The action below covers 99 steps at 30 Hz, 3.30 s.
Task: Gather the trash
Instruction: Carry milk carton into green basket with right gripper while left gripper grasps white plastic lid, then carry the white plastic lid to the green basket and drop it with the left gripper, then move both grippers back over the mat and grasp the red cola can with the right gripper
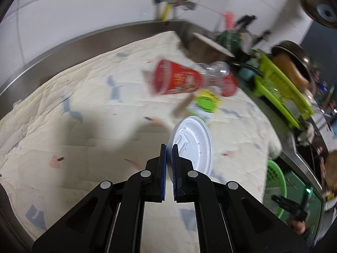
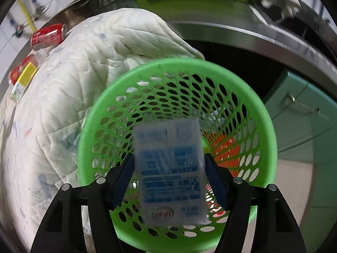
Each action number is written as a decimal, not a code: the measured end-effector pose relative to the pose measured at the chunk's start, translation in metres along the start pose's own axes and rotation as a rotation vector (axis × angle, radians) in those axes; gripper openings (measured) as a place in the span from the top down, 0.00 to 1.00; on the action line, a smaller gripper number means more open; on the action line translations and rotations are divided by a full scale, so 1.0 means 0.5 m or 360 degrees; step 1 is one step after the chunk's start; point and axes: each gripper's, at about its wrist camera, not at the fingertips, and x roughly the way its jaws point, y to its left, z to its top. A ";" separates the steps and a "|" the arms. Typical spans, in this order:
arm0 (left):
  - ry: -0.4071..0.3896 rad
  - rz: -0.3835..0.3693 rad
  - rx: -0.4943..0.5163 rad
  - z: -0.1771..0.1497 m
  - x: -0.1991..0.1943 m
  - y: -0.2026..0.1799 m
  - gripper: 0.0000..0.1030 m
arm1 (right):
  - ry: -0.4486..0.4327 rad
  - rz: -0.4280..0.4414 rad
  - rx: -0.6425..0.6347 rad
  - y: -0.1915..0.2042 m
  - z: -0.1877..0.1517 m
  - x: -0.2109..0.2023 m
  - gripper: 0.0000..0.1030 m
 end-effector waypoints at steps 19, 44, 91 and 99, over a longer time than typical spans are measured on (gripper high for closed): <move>0.0296 -0.0510 0.0612 -0.113 0.121 -0.505 0.96 | -0.0381 -0.0035 0.0123 -0.114 -0.061 -0.229 0.24; 0.0486 -0.0541 0.0618 -0.187 0.184 -0.559 0.65 | -0.0495 0.0021 0.0089 -0.094 -0.117 -0.322 0.24; -0.0028 0.0064 -0.0310 -0.016 -0.021 0.130 0.53 | -0.0263 0.0579 -0.0597 0.603 0.274 -0.117 0.25; -0.0025 0.0062 -0.0325 -0.018 -0.016 0.144 0.52 | -0.0320 0.0415 -0.0836 0.609 0.368 -0.084 0.29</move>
